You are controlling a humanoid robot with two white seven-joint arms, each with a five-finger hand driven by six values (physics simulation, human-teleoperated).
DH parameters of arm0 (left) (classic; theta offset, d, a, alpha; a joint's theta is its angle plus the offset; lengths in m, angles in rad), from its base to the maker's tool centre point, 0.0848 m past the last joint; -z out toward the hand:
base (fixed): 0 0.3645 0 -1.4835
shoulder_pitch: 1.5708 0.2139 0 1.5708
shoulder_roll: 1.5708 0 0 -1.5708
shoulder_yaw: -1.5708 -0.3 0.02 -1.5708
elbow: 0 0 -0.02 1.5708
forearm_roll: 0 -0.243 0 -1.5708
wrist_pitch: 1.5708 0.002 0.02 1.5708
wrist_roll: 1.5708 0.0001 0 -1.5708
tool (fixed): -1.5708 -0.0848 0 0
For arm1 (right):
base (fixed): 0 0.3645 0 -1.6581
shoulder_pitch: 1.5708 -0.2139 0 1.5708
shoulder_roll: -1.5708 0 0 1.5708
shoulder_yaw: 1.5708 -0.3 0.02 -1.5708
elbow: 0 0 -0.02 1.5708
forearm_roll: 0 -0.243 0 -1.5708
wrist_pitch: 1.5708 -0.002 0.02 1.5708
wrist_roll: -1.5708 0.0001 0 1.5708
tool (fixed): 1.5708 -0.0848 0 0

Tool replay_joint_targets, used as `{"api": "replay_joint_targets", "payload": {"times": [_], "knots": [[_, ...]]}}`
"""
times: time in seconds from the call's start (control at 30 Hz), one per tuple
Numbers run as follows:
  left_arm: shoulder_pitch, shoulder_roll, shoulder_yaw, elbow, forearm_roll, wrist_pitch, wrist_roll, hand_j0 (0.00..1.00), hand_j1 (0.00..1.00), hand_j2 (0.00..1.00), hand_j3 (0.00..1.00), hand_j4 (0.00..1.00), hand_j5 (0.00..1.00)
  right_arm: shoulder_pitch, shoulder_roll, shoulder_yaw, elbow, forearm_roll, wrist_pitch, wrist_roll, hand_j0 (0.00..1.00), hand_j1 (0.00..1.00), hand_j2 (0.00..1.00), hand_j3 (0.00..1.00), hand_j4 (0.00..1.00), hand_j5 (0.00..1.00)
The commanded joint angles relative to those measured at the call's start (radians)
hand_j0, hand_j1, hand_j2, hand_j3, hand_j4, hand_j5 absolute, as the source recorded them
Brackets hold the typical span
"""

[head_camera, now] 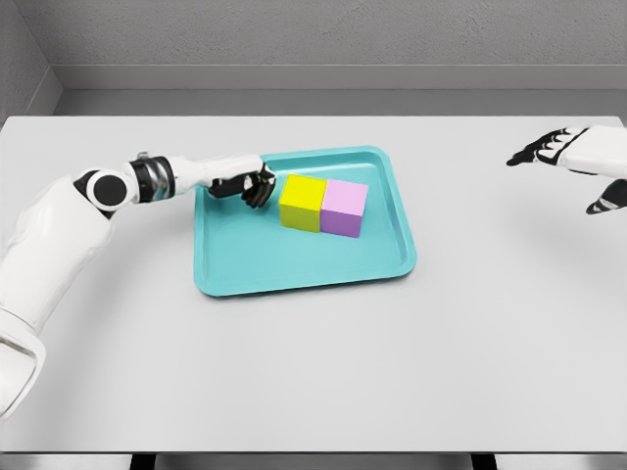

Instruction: Push two cubes

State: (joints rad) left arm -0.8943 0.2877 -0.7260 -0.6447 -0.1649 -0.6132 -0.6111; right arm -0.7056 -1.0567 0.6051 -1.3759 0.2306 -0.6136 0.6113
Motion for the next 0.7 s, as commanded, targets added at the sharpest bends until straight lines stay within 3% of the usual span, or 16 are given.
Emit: {"api": "replay_joint_targets", "payload": {"times": [0.0, 0.1, 0.67], "knots": [[0.000, -0.010, 0.000, 0.007, -0.018, 0.002, 0.000, 0.06, 0.06, 0.06, 0.06, 0.06, 0.06, 0.000, -0.002, -0.001, 0.000, -0.005, 0.003, 0.000, 1.00, 1.00, 1.00, 1.00, 1.00, 1.00], [0.000, -0.024, 0.000, 0.003, -0.054, 0.002, 0.000, 0.06, 0.06, 0.06, 0.06, 0.06, 0.06, 0.000, -0.002, -0.001, 0.000, -0.005, 0.003, 0.000, 1.00, 1.00, 1.00, 1.00, 1.00, 1.00], [-0.006, -0.021, 0.003, -0.003, -0.053, 0.002, 0.000, 0.06, 0.06, 0.06, 0.06, 0.06, 0.06, 0.002, 0.000, -0.001, 0.000, -0.005, 0.003, 0.000, 1.00, 1.00, 1.00, 1.00, 1.00, 1.00]]}}
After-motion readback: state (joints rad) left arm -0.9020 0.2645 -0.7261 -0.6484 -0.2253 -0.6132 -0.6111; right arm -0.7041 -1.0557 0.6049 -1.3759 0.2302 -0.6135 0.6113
